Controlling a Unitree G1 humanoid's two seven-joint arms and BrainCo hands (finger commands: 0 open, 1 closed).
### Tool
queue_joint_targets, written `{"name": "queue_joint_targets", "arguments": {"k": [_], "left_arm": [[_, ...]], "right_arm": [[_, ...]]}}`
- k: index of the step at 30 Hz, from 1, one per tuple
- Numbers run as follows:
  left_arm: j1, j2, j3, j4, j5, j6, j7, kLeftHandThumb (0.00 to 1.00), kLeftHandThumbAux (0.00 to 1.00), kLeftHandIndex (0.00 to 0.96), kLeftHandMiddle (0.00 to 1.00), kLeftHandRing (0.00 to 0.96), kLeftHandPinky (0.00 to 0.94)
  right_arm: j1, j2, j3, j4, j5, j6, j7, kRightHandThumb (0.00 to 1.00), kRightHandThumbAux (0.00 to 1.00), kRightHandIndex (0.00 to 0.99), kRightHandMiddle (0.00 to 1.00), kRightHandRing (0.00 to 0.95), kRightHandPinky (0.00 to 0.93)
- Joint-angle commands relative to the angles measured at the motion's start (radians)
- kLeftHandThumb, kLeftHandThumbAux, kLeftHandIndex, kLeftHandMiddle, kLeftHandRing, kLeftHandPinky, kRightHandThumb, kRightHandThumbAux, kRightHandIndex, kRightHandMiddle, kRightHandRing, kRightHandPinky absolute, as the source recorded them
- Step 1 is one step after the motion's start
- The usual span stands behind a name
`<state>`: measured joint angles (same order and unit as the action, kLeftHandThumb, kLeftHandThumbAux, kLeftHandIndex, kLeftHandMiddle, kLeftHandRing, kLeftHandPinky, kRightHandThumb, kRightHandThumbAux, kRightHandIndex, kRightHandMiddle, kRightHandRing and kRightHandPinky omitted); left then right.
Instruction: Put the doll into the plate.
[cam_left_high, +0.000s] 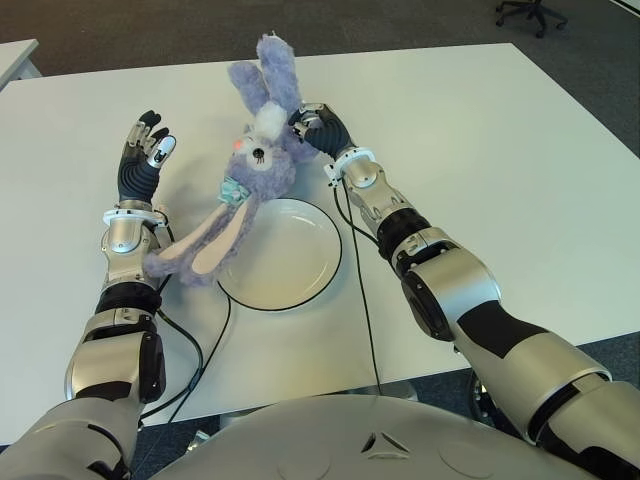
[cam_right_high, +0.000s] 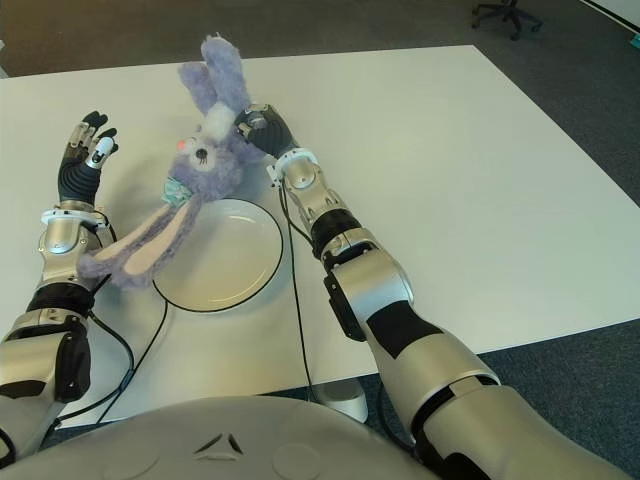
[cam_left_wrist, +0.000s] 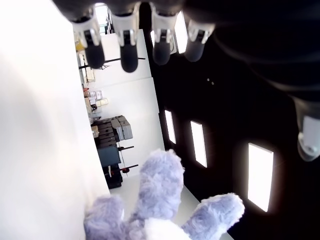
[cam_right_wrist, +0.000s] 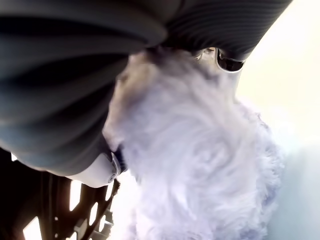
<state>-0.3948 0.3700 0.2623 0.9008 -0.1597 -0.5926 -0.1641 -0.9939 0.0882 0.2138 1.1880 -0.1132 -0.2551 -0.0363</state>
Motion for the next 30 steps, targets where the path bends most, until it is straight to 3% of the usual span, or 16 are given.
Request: {"name": "queue_joint_targets", "arguments": {"k": [1, 17, 30], "left_arm": [[0.106, -0.079, -0.009, 0.056, -0.007, 0.024, -0.021, 0.000, 0.435, 0.000, 0.069, 0.093, 0.146], [0.098, -0.070, -0.005, 0.065, -0.001, 0.040, -0.014, 0.000, 0.436, 0.000, 0.065, 0.079, 0.126], [0.100, -0.075, -0.007, 0.053, 0.000, 0.029, -0.017, 0.000, 0.428, 0.000, 0.067, 0.082, 0.124]], "right_arm": [[0.093, 0.161, -0.004, 0.038, 0.007, 0.081, 0.031, 0.704, 0.710, 0.435, 0.791, 0.814, 0.841], [0.071, 0.173, -0.053, 0.023, 0.034, 0.130, -0.037, 0.711, 0.713, 0.440, 0.846, 0.861, 0.873], [0.086, 0.194, -0.114, 0.002, 0.092, 0.036, -0.095, 0.712, 0.716, 0.440, 0.851, 0.863, 0.866]]}}
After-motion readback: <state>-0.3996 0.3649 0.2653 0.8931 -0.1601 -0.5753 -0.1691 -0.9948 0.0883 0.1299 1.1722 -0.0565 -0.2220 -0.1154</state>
